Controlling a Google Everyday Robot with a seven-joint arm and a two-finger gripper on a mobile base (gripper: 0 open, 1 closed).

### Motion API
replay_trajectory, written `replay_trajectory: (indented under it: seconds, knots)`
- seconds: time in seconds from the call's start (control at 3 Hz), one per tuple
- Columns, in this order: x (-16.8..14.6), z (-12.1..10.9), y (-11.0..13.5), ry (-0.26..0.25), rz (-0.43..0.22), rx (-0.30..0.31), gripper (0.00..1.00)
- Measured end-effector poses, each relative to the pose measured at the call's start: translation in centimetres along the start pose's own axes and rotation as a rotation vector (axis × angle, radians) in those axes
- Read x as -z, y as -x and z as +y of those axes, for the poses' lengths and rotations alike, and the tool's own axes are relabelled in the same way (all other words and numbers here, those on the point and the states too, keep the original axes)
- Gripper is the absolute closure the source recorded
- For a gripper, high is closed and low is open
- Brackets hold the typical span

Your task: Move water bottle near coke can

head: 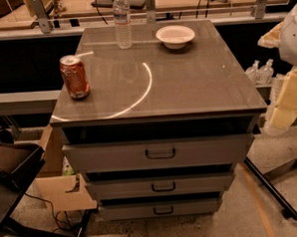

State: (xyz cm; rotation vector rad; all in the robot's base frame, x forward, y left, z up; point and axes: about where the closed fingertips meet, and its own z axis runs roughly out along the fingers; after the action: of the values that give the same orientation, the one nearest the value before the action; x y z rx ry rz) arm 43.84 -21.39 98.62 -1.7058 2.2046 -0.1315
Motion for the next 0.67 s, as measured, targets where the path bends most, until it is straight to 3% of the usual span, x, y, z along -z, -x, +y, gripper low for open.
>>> replay_trajectory:
  seconds: [0.33, 0.67]
  knots:
    - [0.0, -0.3, 0.2, -0.011, -0.009, -0.004, 0.00]
    - [-0.7, -2.0, 1.0, -0.065, -0.075, -0.039, 0.00]
